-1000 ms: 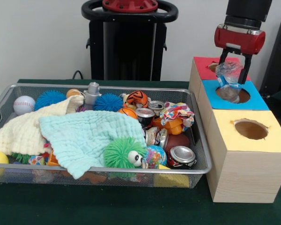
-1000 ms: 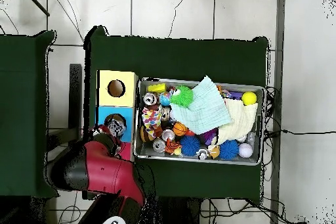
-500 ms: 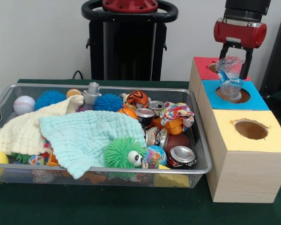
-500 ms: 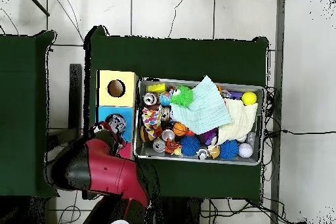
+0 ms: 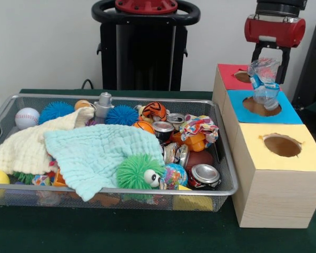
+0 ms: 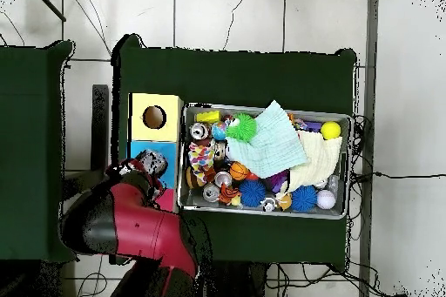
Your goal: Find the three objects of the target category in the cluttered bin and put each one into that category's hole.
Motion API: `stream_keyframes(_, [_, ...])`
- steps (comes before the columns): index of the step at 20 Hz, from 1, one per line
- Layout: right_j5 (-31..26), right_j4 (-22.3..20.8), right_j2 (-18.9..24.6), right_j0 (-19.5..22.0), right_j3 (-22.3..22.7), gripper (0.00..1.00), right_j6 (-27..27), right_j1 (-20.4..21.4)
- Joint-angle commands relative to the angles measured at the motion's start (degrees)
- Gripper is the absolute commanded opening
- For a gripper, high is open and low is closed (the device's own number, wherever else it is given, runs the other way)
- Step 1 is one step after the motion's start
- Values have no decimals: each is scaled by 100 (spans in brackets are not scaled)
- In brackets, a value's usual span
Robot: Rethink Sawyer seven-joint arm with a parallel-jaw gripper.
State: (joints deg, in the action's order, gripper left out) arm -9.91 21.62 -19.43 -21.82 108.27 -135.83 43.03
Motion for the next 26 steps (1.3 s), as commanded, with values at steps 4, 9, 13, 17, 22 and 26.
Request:
stream_keyframes(4, [-559,-511,-241,-428,-380,100,-316,-321])
stream_keyframes(9, [-412,-560,-253,-514,-391,100,-377,-390])
stream_keyframes(13, [-147,-579,-141,-473,-299,100,-447,-409])
stream_keyframes(17, [-43,-606,12,-311,-208,100,-406,-391])
stream_keyframes(22, [39,-610,129,-223,-152,100,-408,-438])
stream_keyframes(26, [106,-608,276,-107,-117,100,-407,-484])
